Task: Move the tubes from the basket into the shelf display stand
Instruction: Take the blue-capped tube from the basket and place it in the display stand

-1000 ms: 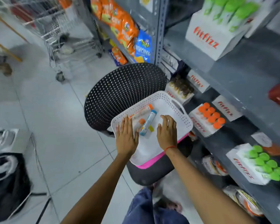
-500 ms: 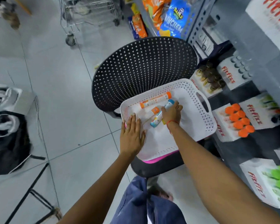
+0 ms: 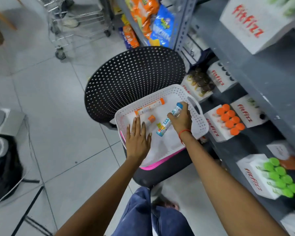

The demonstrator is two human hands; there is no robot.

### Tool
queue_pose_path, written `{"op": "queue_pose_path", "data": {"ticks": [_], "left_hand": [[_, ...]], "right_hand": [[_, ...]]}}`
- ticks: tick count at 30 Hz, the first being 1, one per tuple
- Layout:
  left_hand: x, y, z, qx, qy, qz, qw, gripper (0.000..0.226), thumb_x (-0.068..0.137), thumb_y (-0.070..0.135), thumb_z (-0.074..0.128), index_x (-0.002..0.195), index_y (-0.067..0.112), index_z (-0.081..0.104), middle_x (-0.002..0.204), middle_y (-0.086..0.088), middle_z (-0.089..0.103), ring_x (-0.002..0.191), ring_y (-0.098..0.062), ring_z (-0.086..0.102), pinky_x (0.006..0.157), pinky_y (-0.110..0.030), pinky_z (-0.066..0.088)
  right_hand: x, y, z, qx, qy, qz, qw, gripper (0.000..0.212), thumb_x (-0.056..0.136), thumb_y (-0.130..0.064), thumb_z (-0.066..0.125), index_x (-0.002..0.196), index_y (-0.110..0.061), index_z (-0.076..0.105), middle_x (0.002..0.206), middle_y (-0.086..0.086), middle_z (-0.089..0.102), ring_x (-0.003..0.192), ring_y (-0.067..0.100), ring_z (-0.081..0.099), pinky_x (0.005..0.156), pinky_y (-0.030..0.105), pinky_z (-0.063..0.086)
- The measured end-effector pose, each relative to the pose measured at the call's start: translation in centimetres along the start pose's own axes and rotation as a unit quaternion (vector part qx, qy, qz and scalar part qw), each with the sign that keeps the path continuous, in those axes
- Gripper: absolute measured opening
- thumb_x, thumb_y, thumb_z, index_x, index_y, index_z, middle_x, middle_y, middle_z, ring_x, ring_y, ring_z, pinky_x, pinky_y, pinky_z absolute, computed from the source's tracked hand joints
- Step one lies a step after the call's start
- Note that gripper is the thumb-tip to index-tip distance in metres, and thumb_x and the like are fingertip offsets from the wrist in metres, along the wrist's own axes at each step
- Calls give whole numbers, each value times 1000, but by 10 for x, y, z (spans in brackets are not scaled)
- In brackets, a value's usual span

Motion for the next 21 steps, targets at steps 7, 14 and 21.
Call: {"op": "queue_pose_path", "data": {"ticks": [7,14,21], "left_hand": [[13,157,-63,-71,86,172,979,55,93,32,51,140,7,38,151,-18,31,140,-29,28,114,-48,16],[-26,338,-102,-142,80,364,917,56,89,25,53,138,1,40,149,-21,33,137,-33,33,112,-52,22],[-104,472,-116,-174,45,497,849,59,96,32,46,143,1,29,154,-18,25,142,-29,22,117,-45,11]], "right_hand": [[-67,-29,-197,26,233,-113,966,60,72,-9,70,127,-13,46,118,16,58,102,30,58,88,25,42],[-162,-2,-378,-24,402,-103,909,61,76,-9,71,130,-9,44,128,15,52,115,29,54,100,35,45],[-263,52,-496,-50,538,-38,841,59,79,-11,72,131,-9,43,127,17,53,109,29,56,89,29,44]]}}
Point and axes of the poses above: each hand's wrist, its own x-axis towards the middle knuckle, its own z-axis out of the palm, y = z × x, the point moved 9 cm from there along x, towards the middle knuckle
